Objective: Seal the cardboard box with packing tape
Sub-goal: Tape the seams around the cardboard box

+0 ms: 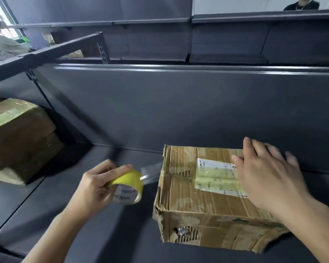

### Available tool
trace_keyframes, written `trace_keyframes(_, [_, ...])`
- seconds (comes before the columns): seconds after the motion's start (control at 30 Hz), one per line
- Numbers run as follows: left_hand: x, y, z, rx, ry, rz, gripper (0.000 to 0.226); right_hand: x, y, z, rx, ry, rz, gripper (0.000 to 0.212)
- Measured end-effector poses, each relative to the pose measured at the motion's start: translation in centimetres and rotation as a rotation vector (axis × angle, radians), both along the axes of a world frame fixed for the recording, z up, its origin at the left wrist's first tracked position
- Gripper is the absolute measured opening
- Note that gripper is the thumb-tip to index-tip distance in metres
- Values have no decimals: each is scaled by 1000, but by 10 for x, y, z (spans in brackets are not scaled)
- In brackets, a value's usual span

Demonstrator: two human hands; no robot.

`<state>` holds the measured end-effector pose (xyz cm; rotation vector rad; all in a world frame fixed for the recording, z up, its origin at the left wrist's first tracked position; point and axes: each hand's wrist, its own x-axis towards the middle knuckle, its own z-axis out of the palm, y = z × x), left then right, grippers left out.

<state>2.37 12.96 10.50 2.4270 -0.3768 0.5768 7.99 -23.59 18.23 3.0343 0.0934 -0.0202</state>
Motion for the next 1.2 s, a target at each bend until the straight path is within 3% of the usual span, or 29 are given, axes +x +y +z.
trace_keyframes(0.07, [1,-12,-13,-49,-8,11,54,-2,7,2,-65,-33,19,64])
trace_keyframes(0.2, [5,-35,-46,-150,27,52,68,15,25,7,144,-33,30,63])
trace_keyframes(0.3, [5,-52,-67,-298,88,85,68,30,48,9,167,-87,254,44])
trace_keyframes(0.43, [2,-70,-78,-608,187,162,65,30,68,-6,138,-109,440,82])
trace_keyframes(0.53, [2,-78,-77,-698,222,181,59,26,68,-2,85,-134,413,87])
trace_keyframes(0.63, [1,-80,-77,-693,196,195,56,26,77,7,136,-188,396,74])
trace_keyframes(0.73, [0,-80,-78,-626,163,223,65,25,99,7,331,-232,298,74])
trace_keyframes(0.87, [-2,-85,-72,-574,130,257,67,19,118,-10,236,-284,357,75])
trace_keyframes(1.0, [-3,-87,-73,-593,119,274,61,23,117,-11,181,-329,461,56])
trace_keyframes(1.13, [-4,-86,-77,-658,152,287,59,28,121,-2,394,-190,447,56])
trace_keyframes(1.2, [-5,-87,-77,-650,151,285,56,28,121,-7,452,-220,410,58])
